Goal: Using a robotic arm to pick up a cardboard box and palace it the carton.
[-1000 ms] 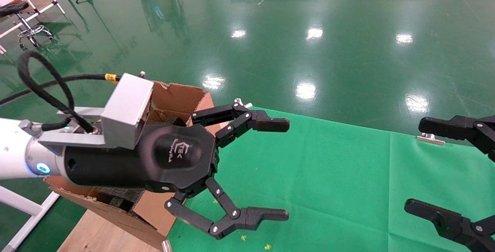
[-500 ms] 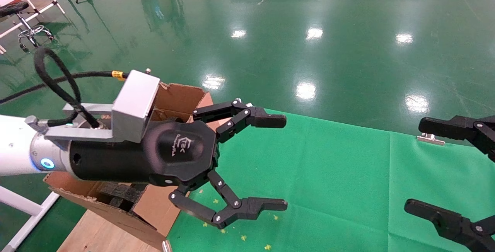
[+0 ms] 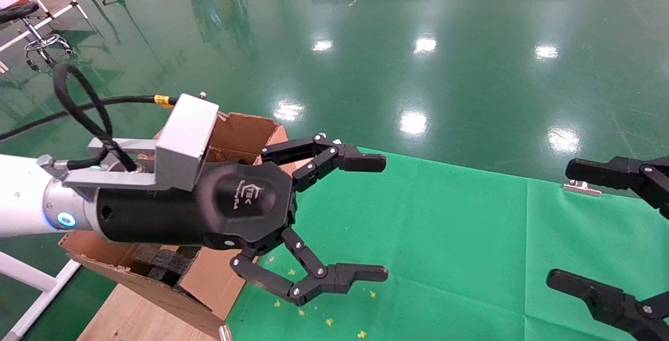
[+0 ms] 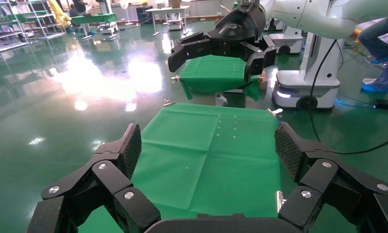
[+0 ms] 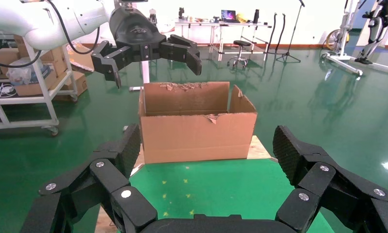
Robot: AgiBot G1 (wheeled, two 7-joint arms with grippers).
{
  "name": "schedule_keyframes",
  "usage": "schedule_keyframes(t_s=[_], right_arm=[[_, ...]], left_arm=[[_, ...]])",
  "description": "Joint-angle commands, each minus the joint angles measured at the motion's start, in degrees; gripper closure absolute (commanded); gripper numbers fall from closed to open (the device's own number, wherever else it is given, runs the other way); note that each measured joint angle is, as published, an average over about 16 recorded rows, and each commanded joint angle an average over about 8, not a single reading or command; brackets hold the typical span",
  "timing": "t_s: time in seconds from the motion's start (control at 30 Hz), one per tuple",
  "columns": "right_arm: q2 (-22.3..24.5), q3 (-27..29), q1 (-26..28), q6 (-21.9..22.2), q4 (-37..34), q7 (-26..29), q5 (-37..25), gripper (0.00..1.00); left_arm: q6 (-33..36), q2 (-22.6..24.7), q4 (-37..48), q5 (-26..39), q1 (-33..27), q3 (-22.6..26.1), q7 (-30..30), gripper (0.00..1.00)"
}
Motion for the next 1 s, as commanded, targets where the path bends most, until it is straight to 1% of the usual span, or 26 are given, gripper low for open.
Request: schedule_keyframes(t_s=[0.03, 1.0], right_arm=[[0.00, 0.00, 0.00, 0.00, 0.00, 0.00, 0.00, 0.00], [0.00, 0.00, 0.00, 0.00, 0.00, 0.00, 0.00, 0.00]], left_arm=[[-0.01, 0.01, 0.05, 0.05, -0.04, 0.03, -0.01, 0.00], [-0.06, 0.01, 0.20, 0.22, -0.18, 0.15, -0.07, 0.00]])
